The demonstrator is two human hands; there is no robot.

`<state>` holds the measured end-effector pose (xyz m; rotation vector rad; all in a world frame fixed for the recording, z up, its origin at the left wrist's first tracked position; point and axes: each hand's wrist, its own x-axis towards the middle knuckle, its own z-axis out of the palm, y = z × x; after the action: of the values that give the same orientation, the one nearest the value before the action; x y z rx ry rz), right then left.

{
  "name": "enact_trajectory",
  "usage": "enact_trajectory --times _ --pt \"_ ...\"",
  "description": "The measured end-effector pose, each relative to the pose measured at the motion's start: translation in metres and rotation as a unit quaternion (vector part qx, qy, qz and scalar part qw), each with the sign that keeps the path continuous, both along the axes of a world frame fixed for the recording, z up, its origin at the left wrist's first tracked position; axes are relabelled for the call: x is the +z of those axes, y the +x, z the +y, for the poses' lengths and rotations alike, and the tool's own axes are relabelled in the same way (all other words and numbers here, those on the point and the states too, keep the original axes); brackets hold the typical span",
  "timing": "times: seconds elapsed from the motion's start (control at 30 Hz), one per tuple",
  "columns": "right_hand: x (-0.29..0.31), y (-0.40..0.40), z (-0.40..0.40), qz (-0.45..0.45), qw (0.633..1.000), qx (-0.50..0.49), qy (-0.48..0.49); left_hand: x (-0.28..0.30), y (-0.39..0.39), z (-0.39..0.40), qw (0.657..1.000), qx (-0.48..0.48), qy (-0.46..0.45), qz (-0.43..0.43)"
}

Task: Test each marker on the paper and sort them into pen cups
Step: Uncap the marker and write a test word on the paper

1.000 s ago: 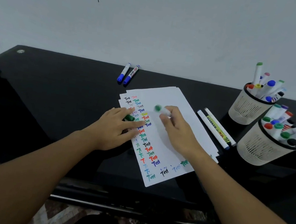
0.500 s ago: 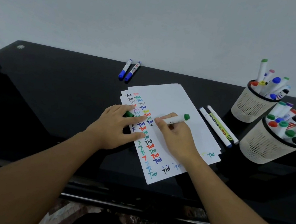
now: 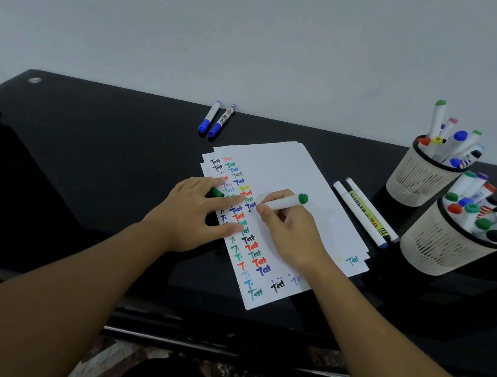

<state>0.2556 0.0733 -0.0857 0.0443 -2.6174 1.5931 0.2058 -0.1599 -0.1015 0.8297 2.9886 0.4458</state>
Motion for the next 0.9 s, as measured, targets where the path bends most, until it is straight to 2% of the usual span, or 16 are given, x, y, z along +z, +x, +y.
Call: enact_trajectory --times 0.67,0.9 --pt "0.0056 0.0025 -0.0018 0.0 0.999 0.005 0.041 0.0011 0.0002 -0.0007 1.0 -0.001 0.004 -0.005" --pt "0.0085 0.0063 -0.0003 -0.004 1.0 -0.026 -0.008 0.0016 0.0005 0.0 1.0 0.002 0.0 -0.006"
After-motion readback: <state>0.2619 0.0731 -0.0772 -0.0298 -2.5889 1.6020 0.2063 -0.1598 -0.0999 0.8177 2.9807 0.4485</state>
